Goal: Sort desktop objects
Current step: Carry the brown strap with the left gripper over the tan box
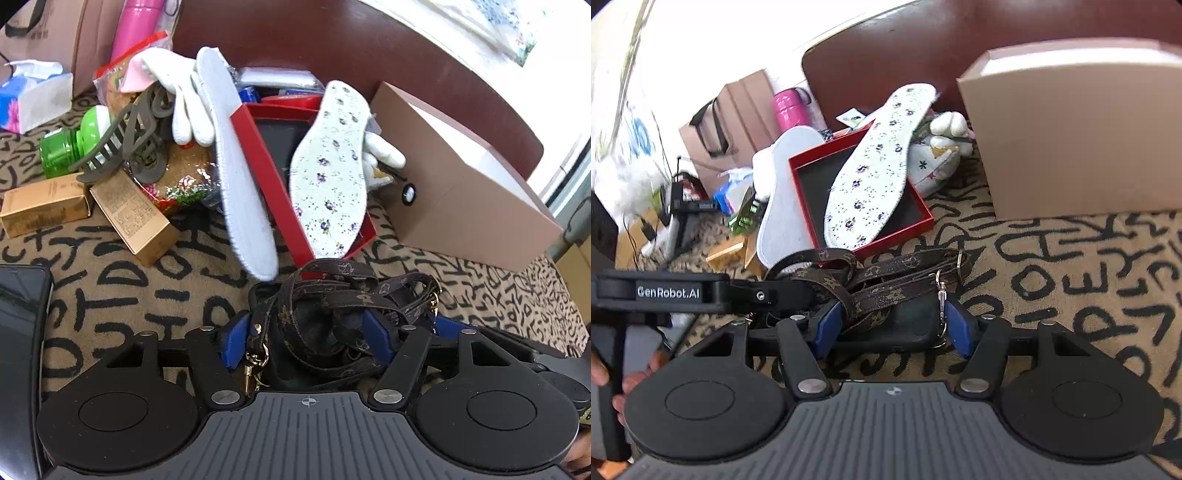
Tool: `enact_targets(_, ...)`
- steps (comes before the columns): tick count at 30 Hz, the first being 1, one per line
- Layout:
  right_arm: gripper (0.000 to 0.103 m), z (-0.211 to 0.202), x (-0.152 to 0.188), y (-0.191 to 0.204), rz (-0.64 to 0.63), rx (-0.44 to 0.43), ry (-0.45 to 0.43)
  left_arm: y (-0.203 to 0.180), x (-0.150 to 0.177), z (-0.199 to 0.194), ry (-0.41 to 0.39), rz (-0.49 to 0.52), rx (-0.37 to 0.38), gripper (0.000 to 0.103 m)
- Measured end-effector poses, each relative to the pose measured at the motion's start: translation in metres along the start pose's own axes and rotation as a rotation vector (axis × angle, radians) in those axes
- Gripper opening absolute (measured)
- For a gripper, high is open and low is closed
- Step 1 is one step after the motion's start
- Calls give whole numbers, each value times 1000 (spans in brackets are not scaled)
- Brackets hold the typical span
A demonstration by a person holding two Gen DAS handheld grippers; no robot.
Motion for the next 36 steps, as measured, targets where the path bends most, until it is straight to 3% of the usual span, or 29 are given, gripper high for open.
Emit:
enact_targets(6,63,-29,3,-19,9,28,-11,-31,11,1,21,31,33,66)
enact_targets(11,63,-67,-16,-38,1,76,-97,-77,3,4,-14,81,105,66)
enact_targets(18,63,-109,-68,-72,-19,178,-261,-143,-45,14,-111,173,200,70)
enact_targets(24,63,-116,-128,-111,-42,254,-347,-187,-104,48,-165,229,243,72)
enact_targets(31,63,-75,-185,-173,-76,359,-295,-205,-164,127,-75,137,290,72)
enact_targets(36,63,-35,-204,-213,-62,392,-203,-202,-188,192,24,59,257,72)
Point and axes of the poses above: each gripper's, at about its wrist camera, not at the fingertips, and z roughly the way its jaws point, y to its left, x to its underside, the point moved 10 cm from there along z, roughly the way its jaws point, and after that the axes turned 11 degrees about x, right-handed, at the moved point
